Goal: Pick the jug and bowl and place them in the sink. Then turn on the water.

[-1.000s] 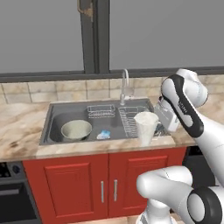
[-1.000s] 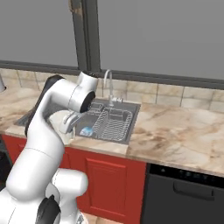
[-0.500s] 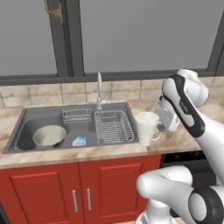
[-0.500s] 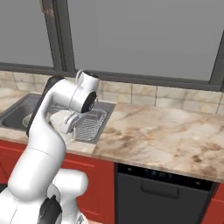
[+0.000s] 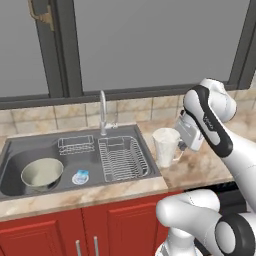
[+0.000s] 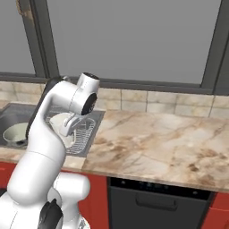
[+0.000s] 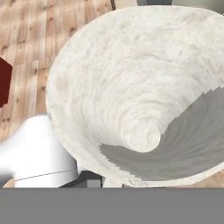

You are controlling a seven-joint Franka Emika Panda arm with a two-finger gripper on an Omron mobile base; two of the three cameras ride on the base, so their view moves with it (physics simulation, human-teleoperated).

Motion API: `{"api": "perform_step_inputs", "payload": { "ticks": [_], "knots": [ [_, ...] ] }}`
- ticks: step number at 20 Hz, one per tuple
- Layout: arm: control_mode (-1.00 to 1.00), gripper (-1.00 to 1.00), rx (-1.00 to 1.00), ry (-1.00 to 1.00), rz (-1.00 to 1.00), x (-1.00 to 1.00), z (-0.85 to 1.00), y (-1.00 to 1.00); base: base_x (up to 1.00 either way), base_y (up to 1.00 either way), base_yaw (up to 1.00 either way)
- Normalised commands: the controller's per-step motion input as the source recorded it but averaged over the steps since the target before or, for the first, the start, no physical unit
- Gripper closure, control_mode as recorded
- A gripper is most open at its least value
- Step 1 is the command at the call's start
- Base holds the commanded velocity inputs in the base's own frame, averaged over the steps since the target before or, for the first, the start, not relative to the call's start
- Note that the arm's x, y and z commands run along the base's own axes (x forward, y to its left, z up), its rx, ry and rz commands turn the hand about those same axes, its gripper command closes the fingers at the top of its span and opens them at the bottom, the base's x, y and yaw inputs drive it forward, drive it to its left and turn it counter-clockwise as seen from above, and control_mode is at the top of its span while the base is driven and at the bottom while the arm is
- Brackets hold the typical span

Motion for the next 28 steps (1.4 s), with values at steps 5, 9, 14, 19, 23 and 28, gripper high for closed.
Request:
{"api": "perform_step_inputs", "payload": {
  "ticks": [5,9,14,19,23,28],
  "knots": [
    [1.0,1.0,0.0,0.0,0.0,0.0,0.0,0.0,0.34,0.02,-0.14],
    [1.0,1.0,0.0,0.0,0.0,0.0,0.0,0.0,0.31,0.0,-0.06],
    [1.0,1.0,0.0,0.0,0.0,0.0,0.0,0.0,0.39,0.0,-0.03],
    [1.0,1.0,0.0,0.0,0.0,0.0,0.0,0.0,0.18,0.0,0.0],
    [1.0,1.0,0.0,0.0,0.0,0.0,0.0,0.0,0.19,0.0,0.0],
    [1.0,1.0,0.0,0.0,0.0,0.0,0.0,0.0,0.0,0.0,0.0]
  ]
}}
